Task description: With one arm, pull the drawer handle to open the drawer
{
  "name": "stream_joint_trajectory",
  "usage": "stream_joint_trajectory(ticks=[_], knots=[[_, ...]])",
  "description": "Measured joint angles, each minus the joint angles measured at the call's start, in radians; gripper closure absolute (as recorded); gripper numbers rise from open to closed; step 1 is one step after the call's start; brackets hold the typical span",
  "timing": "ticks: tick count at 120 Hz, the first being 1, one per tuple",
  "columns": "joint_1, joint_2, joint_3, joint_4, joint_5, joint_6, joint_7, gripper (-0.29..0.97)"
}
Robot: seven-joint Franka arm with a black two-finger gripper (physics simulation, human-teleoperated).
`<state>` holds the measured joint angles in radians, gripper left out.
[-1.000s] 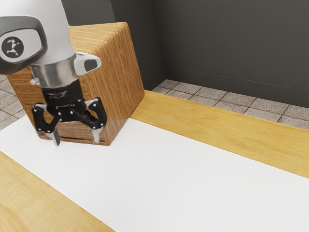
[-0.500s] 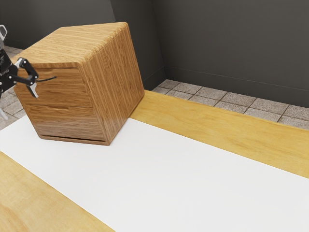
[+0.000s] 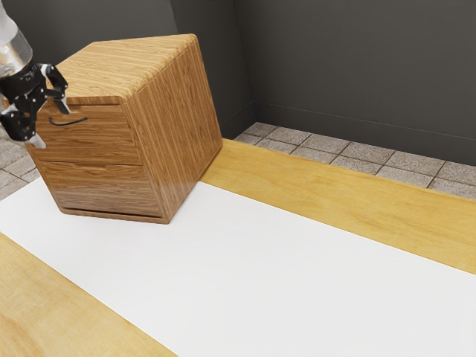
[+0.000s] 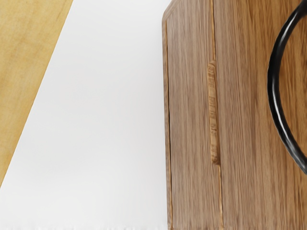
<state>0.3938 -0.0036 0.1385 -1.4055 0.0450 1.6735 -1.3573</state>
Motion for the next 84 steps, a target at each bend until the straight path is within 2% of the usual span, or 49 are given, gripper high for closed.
stream_joint_trajectory(ticks=[16,27,49,84], knots=[[-0.033,0.071,0.005,0.05,-0.001,0.027,-0.034,0.0],[-0.003,0.11,0.01,0.084,-0.001,0.042,-0.054,0.0],[0.046,0.087,0.012,0.035,0.001,0.089,-0.087,0.0],[0.041,0.118,0.01,0.055,0.001,0.13,-0.123,0.0]])
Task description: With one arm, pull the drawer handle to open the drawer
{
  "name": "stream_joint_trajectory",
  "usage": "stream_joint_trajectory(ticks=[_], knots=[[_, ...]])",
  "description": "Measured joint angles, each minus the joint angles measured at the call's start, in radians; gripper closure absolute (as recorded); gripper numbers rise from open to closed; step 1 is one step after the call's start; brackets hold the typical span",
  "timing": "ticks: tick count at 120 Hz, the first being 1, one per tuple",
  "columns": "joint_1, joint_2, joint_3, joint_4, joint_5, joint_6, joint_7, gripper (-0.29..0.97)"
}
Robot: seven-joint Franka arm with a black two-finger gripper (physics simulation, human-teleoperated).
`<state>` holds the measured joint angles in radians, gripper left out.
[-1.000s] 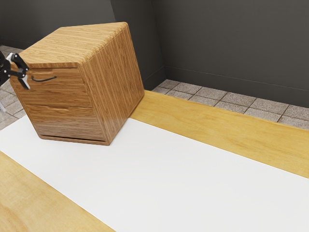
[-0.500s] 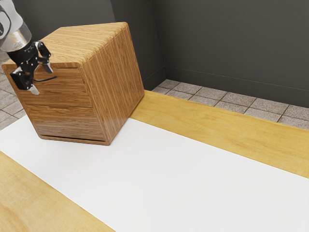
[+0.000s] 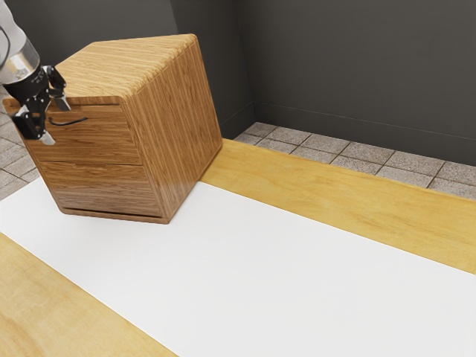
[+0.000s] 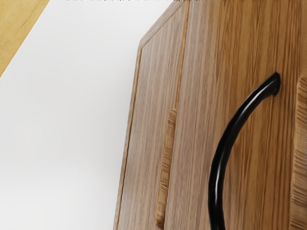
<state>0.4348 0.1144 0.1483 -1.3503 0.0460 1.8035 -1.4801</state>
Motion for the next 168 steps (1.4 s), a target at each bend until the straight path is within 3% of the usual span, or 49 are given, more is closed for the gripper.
stream_joint_trajectory(ticks=[21,44,68,168], knots=[[0.007,0.009,0.001,-0.001,-0.001,0.019,-0.014,0.01],[0.005,0.009,0.001,-0.011,-0.003,0.03,-0.03,0.24],[0.005,0.033,0.003,0.003,-0.004,0.036,-0.042,0.34],[0.022,0.044,0.003,-0.013,-0.022,0.031,-0.067,0.4]])
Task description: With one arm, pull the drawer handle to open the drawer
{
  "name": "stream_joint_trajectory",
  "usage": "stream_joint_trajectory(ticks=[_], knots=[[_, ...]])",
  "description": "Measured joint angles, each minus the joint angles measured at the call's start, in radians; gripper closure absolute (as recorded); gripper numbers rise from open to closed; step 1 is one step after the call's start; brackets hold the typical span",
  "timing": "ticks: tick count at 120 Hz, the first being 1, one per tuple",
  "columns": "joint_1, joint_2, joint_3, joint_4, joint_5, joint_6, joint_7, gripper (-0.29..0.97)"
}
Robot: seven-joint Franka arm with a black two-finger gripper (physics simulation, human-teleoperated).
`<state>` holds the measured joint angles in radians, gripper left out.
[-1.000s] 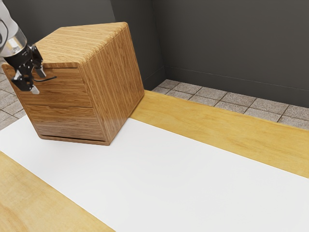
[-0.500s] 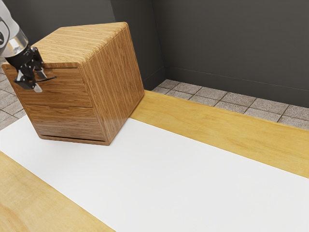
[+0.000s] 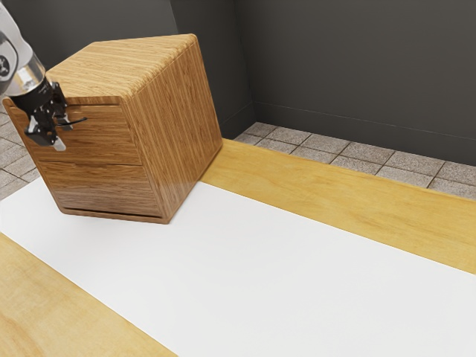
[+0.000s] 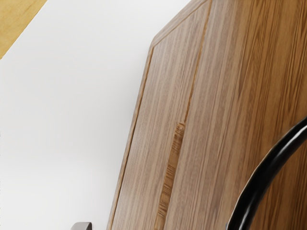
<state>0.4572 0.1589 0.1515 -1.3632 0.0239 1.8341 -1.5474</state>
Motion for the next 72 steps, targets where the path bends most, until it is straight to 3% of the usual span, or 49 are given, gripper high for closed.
stream_joint_trajectory(ticks=[72], knots=[[-0.002,-0.153,0.016,-0.175,0.008,-0.013,-0.02,0.43]])
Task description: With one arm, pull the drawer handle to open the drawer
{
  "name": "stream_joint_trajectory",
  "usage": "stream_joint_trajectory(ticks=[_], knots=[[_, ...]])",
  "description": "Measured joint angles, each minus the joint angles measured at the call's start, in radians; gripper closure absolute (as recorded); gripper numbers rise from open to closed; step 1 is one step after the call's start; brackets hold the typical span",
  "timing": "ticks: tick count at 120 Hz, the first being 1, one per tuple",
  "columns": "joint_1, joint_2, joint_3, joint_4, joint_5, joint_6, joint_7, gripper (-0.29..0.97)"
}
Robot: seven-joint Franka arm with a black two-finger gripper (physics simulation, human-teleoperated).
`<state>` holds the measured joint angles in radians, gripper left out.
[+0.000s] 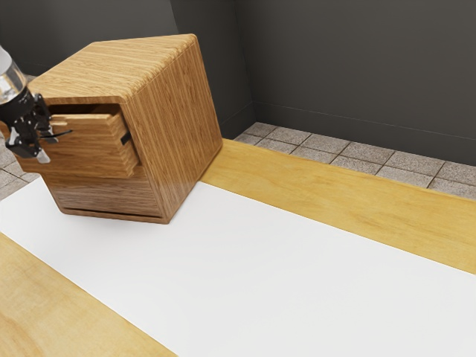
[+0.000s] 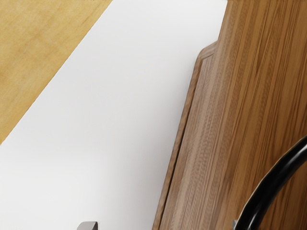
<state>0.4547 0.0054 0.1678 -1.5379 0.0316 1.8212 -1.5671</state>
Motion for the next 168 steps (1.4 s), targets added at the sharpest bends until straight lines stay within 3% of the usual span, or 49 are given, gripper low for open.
stream_joint_trajectory(ticks=[44,74,96,168], knots=[[0.045,-0.098,-0.039,-0.113,0.0,0.002,-0.015,0.44],[0.045,-0.132,-0.039,-0.143,-0.001,0.0,-0.021,0.66],[0.043,-0.198,-0.032,-0.206,0.002,0.0,-0.022,0.74],[0.036,-0.396,-0.013,-0.425,0.031,0.06,-0.007,0.78]])
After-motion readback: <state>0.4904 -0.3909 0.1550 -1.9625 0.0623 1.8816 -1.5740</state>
